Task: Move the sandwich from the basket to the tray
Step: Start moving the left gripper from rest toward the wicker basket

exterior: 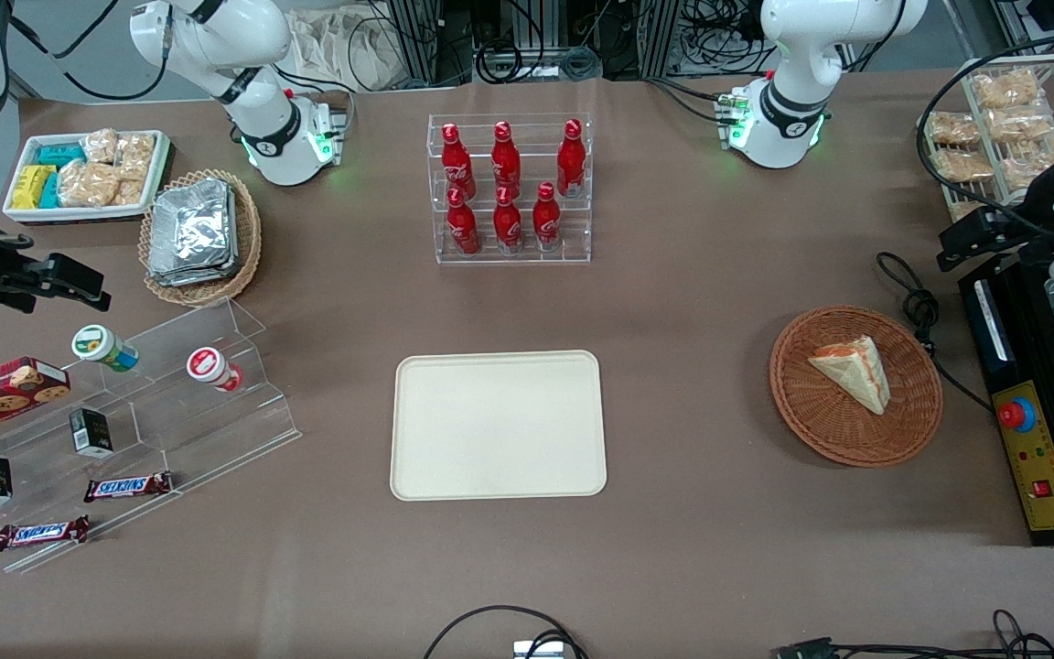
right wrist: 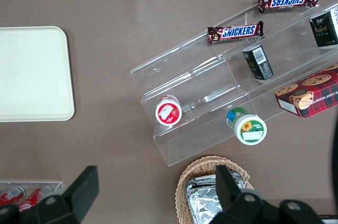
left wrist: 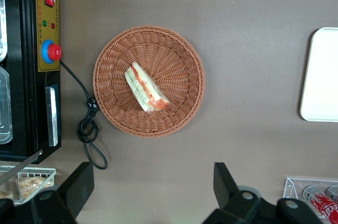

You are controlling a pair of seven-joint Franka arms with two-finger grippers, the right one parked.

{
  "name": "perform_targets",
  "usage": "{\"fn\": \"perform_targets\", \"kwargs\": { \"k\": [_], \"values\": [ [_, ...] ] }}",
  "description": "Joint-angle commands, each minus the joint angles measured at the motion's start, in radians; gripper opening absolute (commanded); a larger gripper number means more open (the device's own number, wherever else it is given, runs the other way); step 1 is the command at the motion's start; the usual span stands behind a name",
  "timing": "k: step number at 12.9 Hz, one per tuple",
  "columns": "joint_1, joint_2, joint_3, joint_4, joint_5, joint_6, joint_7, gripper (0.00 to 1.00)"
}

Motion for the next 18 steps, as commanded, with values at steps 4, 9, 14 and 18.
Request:
{"fn": "perform_targets", "kwargs": {
  "k": [4,9,14,18],
  "values": [
    [0.001,0.016,0.008,0.048,0.003,-0.027,0.046,1.00],
    [0.042,0.048,0.015,-0.004,0.007,0.012,0.025,1.00],
    [0.064,0.028,0.016,-0.197,0.007,0.184,-0.214,1.00],
    [0.064,0.007,0.016,-0.402,0.011,0.402,-0.368,1.00]
  ]
}}
